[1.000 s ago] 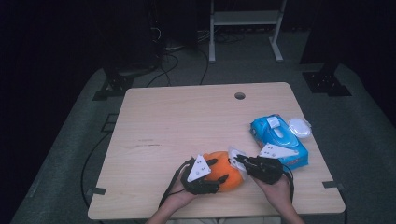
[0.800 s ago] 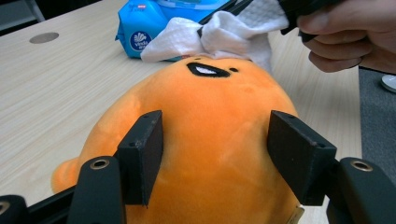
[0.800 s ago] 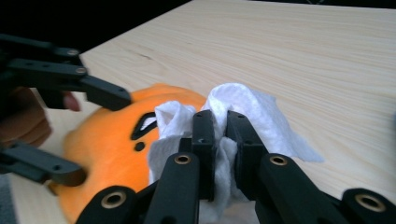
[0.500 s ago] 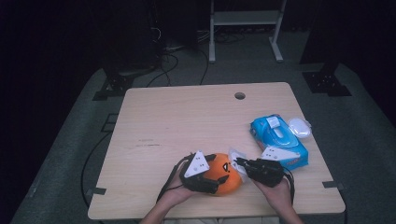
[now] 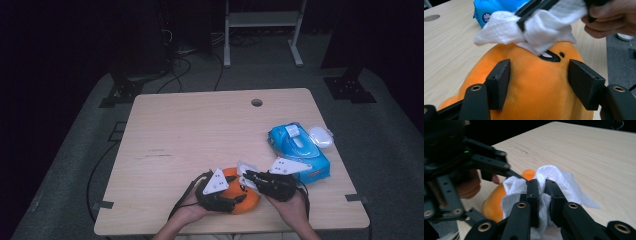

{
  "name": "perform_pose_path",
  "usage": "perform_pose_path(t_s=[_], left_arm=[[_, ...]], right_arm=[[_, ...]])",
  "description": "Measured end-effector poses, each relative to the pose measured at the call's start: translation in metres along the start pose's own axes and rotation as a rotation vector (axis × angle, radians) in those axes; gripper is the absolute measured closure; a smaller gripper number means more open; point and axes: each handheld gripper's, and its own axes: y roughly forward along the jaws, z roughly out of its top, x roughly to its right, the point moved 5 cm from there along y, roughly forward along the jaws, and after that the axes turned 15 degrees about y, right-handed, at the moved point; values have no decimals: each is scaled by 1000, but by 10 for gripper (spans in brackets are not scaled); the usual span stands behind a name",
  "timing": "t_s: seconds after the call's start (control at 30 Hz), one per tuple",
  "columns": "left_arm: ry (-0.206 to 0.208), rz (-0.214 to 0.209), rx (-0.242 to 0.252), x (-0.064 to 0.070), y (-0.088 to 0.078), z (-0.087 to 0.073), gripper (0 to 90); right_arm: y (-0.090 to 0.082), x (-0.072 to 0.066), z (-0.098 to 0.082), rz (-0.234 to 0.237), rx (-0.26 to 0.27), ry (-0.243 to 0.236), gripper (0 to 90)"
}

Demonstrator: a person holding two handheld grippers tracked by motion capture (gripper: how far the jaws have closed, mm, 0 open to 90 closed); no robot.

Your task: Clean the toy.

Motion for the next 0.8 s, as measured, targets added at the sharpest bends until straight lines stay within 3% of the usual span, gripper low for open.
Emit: perform_pose_path(t_s=[0.17,0.37,0.4,0.57,0.73,0.8], left_arm=[[16,-2,0,1,0,0,367],[-7,20,14,-3,0,-4,366],[-6,26,13,-4,0,-4,366],[-19,50,15,-8,1,-4,364],[-51,51,23,-13,3,-6,361],[-52,55,24,-12,4,-6,361]], right_arm=[[-6,27,-3,-77,-4,59,811],[-12,1,-3,-13,-13,-15,812],[-12,1,-3,-18,-15,-23,812],[-17,21,-6,-56,-22,36,812],[-26,6,-15,-5,-36,19,812],[-27,8,-18,-7,-39,14,811]])
